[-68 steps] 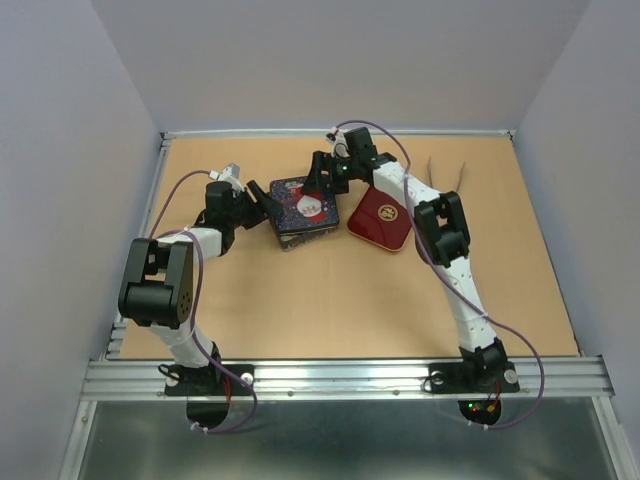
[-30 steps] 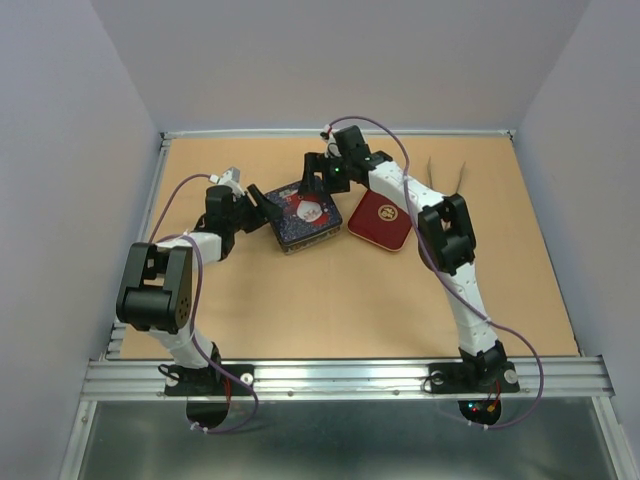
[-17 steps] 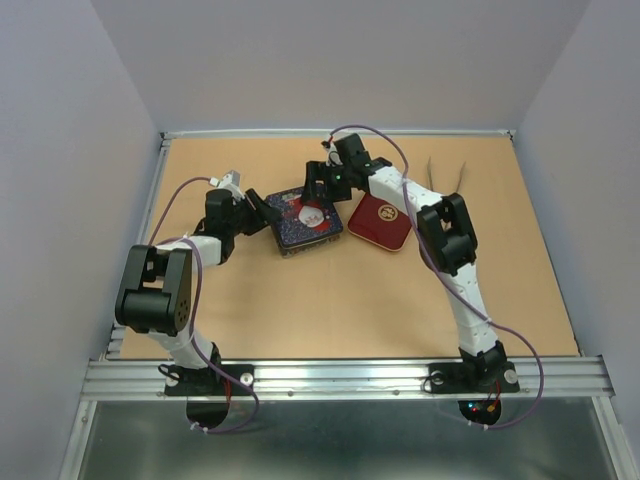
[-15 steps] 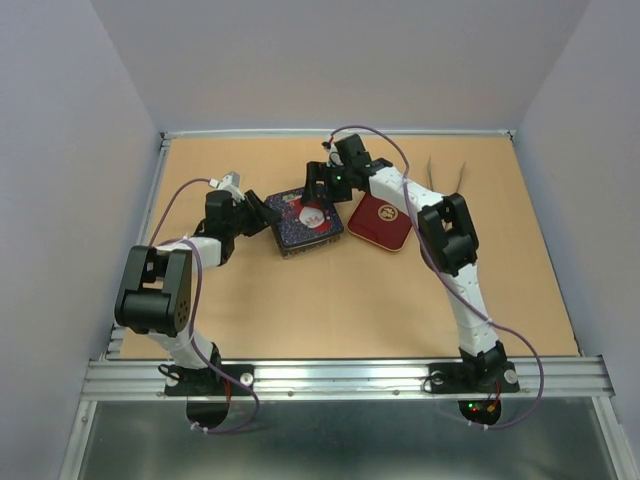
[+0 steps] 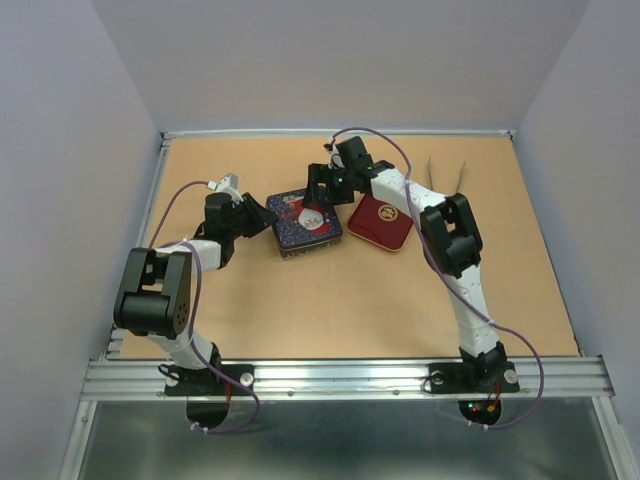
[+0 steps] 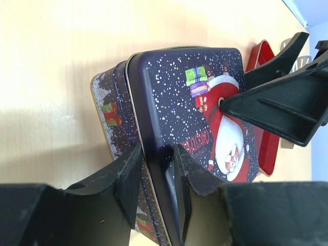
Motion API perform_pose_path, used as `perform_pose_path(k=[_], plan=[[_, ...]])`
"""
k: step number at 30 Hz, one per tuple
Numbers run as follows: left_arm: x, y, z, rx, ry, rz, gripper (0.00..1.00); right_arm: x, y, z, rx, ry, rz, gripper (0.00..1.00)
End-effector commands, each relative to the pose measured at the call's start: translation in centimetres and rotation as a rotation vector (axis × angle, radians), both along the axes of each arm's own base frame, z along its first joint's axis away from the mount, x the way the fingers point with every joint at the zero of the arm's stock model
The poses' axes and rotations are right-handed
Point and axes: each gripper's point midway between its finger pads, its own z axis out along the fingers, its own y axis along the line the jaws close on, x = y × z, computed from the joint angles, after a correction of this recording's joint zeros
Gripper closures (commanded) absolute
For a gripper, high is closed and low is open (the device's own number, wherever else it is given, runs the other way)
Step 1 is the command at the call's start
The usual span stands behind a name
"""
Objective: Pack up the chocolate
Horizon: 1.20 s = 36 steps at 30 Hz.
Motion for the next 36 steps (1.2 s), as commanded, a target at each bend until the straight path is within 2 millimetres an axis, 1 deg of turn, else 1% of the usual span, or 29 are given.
perform_pose_path(k=[1, 2, 5, 6, 8, 11, 17, 19, 23, 25, 26, 27, 28, 33, 36], plan=[[-1.0, -0.4, -0.3, 0.018, 0.008, -0.018, 0.66, -2.0, 2.1, 3.9, 0.061, -0.042, 0.052, 0.0], [-0.9, -0.3, -0.3, 0.023, 0.009, -0.01, 0.66, -2.0, 2.0, 3.8, 0.054, -0.045, 0.048, 0.0], [-0.9, 0.2, -0.6, 0.039, 0.027, 0.014, 0.6, -2.0, 1.7, 3.8, 0.045, -0.049, 0.037, 0.0], [-1.0, 0.2, -0.8, 0.042, 0.036, 0.017, 0.55, -1.9, 1.5, 3.8, 0.039, -0.053, 0.029, 0.0], [-1.0, 0.3, -0.7, 0.043, 0.036, 0.019, 0.48, -2.0, 1.4, 3.7, 0.031, -0.053, 0.024, 0.0], [-0.9, 0.5, -0.7, 0.049, 0.038, 0.03, 0.45, -2.0, 1.2, 3.5, 0.02, -0.059, 0.019, 0.0], [-1.1, 0.8, -1.2, 0.064, 0.06, 0.042, 0.43, -2.2, 0.7, 3.1, 0.005, -0.057, 0.016, 0.0], [-1.1, 0.7, -1.2, 0.062, 0.06, 0.039, 0.43, -2.2, 0.7, 3.2, 0.007, -0.058, 0.017, 0.0], [-1.1, 0.5, -1.9, 0.065, 0.073, 0.024, 0.41, -2.1, 0.8, 3.5, 0.012, -0.062, 0.015, 0.0], [-1.0, 0.3, -1.9, 0.061, 0.065, 0.014, 0.41, -2.0, 0.9, 3.7, 0.016, -0.068, 0.017, 0.0], [-1.0, 0.3, -2.3, 0.061, 0.074, 0.011, 0.41, -1.9, 0.9, 3.8, 0.017, -0.068, 0.014, 0.0], [-0.9, 0.1, -2.2, 0.053, 0.065, 0.0, 0.41, -1.9, 1.0, 3.9, 0.019, -0.07, 0.017, 0.0], [-0.9, -0.1, -2.4, 0.048, 0.068, -0.009, 0.4, -1.9, 1.0, 3.9, 0.019, -0.068, 0.016, 0.0], [-0.4, -0.7, -1.9, 0.029, 0.029, -0.039, 0.4, -2.1, 0.9, 3.8, 0.018, -0.066, 0.018, 0.0], [-0.3, -0.9, -2.4, 0.03, 0.04, -0.048, 0.41, -2.1, 1.0, 3.9, 0.021, -0.065, 0.019, 0.0]])
